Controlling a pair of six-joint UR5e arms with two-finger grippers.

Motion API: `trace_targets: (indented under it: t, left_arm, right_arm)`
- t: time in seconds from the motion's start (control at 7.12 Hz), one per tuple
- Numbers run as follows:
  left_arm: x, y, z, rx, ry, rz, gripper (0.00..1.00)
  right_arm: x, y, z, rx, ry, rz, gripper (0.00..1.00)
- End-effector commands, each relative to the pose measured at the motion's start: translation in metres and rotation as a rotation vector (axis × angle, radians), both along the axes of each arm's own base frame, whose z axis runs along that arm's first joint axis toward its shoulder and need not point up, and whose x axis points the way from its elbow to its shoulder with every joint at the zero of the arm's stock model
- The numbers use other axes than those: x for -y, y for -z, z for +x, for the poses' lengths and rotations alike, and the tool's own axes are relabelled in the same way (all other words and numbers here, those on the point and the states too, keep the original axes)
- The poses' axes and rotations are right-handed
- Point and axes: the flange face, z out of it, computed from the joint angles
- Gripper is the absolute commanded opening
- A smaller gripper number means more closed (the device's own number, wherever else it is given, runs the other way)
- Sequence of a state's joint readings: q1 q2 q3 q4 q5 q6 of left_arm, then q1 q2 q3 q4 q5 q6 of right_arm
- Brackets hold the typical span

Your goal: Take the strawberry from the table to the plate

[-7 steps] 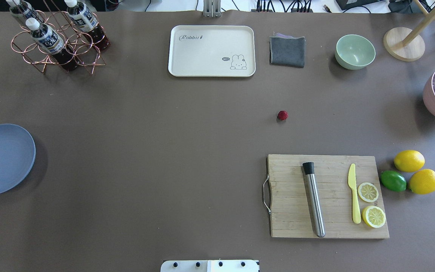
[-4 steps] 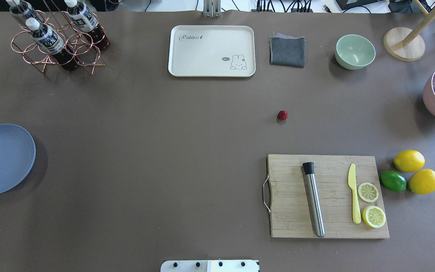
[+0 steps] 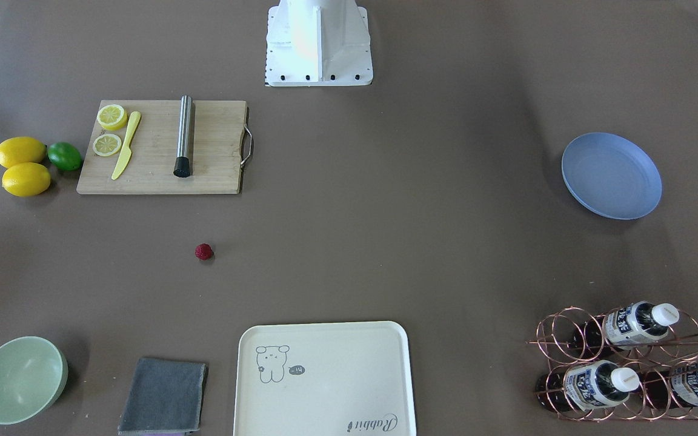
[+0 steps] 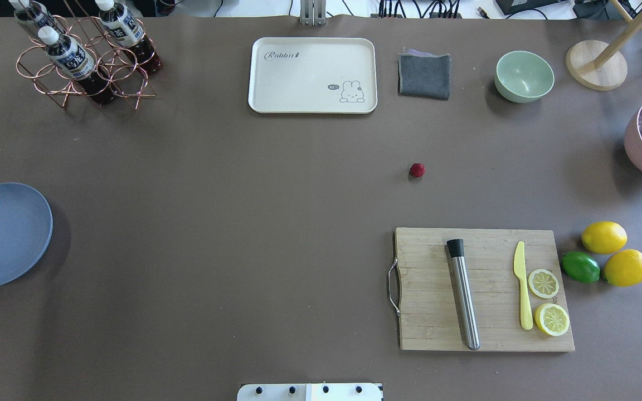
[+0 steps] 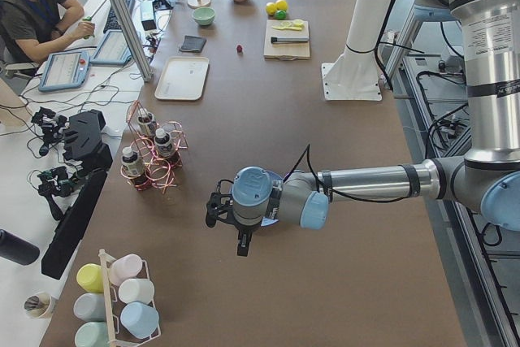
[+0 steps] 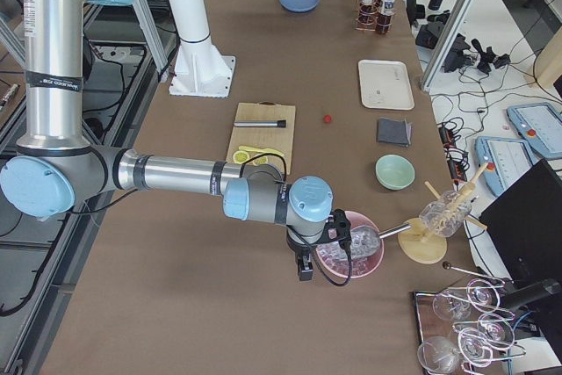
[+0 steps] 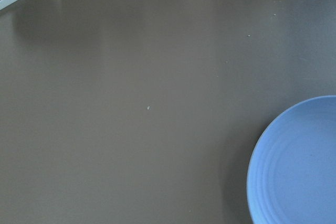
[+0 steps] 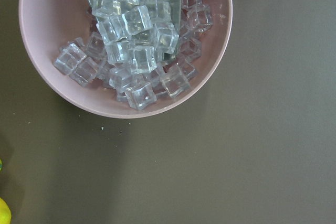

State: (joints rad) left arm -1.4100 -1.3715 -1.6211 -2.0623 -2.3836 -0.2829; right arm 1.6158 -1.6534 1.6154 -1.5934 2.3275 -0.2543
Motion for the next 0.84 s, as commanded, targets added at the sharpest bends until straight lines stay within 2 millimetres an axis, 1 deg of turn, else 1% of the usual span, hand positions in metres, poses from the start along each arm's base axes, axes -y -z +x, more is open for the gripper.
trace_targets:
  t: [0.0,0.14,0.28,0.42,0.56,0.7]
  left_arm:
    - [0.001,-0.031,0.032,-0.030,-0.023,0.038,0.97]
    - [0.006,-0.044,0.043,-0.035,-0.019,0.020,0.97]
    - [0.010,-0.037,0.066,-0.051,0.006,-0.039,0.97]
    - [0.007,-0.041,0.079,-0.045,0.021,-0.021,0.97]
    - [0.001,-0.056,0.091,-0.034,0.027,-0.001,0.97]
    - [-0.003,-0.061,0.100,-0.037,0.022,-0.010,0.97]
  right_arm:
    - [0.005,0.003,-0.001,-0.001,0.000,0.005,1.00]
    - [0.006,0.005,-0.001,-0.001,0.002,0.008,1.00]
    - [0.006,0.005,-0.001,-0.001,0.002,0.010,1.00]
    - [0.007,0.006,-0.002,-0.001,0.003,0.013,1.00]
    - [0.008,0.007,-0.004,-0.003,0.008,0.014,1.00]
    - [0.008,0.007,-0.004,-0.003,0.008,0.014,1.00]
